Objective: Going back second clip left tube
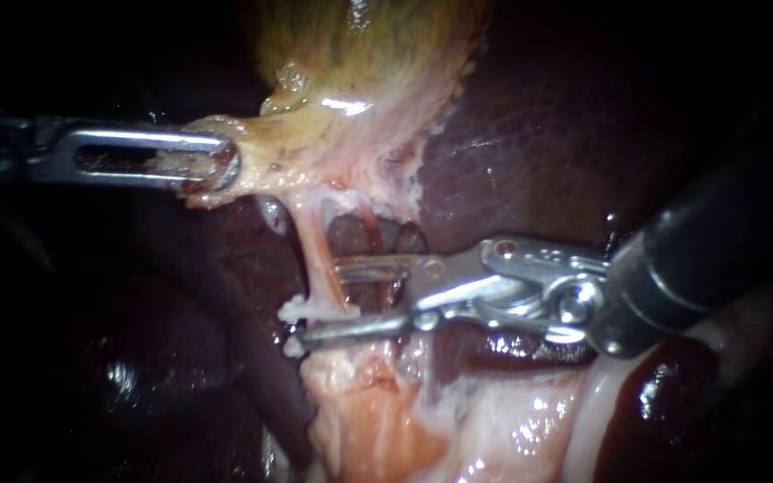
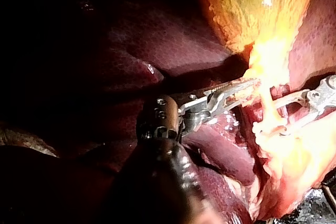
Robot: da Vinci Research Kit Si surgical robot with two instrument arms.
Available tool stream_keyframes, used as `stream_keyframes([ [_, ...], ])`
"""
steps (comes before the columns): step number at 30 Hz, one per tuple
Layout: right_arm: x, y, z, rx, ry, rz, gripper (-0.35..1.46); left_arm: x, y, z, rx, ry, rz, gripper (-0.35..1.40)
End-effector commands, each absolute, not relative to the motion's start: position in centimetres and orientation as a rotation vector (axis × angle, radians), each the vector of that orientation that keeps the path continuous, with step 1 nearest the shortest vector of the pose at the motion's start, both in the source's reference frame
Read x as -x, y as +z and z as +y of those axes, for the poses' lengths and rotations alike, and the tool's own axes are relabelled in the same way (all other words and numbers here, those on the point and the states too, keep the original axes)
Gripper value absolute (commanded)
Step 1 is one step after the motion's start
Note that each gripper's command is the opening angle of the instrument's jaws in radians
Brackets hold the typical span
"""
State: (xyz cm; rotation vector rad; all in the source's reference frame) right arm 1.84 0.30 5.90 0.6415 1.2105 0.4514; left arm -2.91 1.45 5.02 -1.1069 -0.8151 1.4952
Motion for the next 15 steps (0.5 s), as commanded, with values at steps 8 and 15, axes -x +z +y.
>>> stream_keyframes([
  [8, -0.94, 5.64, 0.58, -0.582, 0.367, 1.209, 0.50, 2.89, 5.00, 1.46, 1.108, 1.496, -0.817, -0.35],
  [15, -0.58, 5.66, 0.67, -0.554, 0.339, 1.191, 0.50, 2.92, 5.01, 1.49, 1.107, 1.494, -0.816, -0.35],
])
